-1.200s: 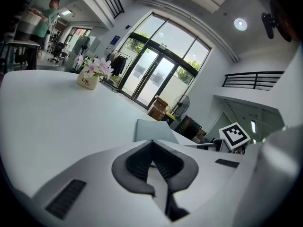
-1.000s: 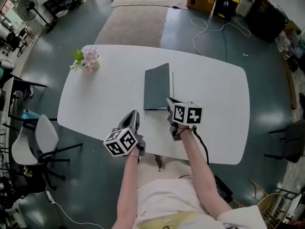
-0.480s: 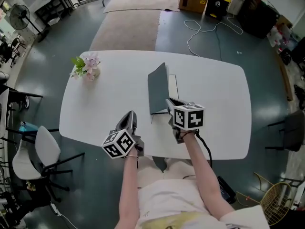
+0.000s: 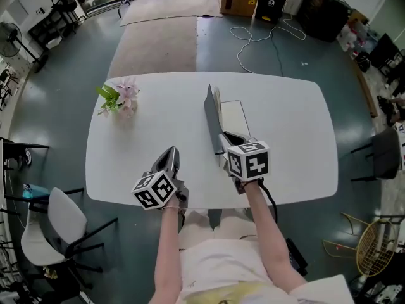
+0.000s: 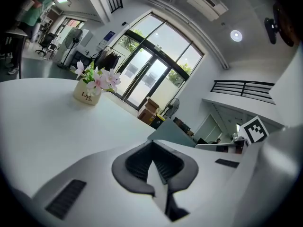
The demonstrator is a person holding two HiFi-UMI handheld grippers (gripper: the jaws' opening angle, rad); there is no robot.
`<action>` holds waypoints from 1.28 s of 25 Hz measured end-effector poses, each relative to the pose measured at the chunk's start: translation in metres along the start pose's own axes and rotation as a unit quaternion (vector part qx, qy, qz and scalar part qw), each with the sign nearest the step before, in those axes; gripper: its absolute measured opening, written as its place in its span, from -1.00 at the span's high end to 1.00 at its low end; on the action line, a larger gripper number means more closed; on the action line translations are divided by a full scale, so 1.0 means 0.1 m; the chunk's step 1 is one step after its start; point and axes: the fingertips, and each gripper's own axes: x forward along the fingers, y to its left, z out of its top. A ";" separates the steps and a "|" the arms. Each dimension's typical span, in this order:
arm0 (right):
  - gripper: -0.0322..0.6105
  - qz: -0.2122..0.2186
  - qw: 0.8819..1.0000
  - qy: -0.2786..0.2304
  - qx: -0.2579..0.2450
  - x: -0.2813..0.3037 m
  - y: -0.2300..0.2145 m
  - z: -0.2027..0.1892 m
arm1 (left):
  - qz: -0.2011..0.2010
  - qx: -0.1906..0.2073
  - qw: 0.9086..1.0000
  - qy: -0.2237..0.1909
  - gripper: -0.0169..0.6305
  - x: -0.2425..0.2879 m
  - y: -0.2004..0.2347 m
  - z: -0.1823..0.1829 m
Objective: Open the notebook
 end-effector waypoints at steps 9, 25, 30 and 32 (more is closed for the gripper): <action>0.79 -0.037 0.999 -0.001 -0.023 0.17 0.36 -0.04 | -0.035 0.012 0.999 0.026 0.95 -0.03 0.23 0.12; 0.78 -0.060 0.994 0.039 -0.079 0.67 0.93 -0.33 | -0.034 0.009 0.999 0.041 0.95 -0.28 0.67 0.18; 0.78 -0.055 0.993 0.059 -0.091 0.83 1.03 -0.45 | -0.025 0.002 0.999 0.040 0.95 -0.36 0.76 0.20; 0.78 -0.052 0.992 0.063 -0.100 0.90 1.04 -0.49 | -0.018 -0.002 0.999 0.038 0.95 -0.38 0.82 0.21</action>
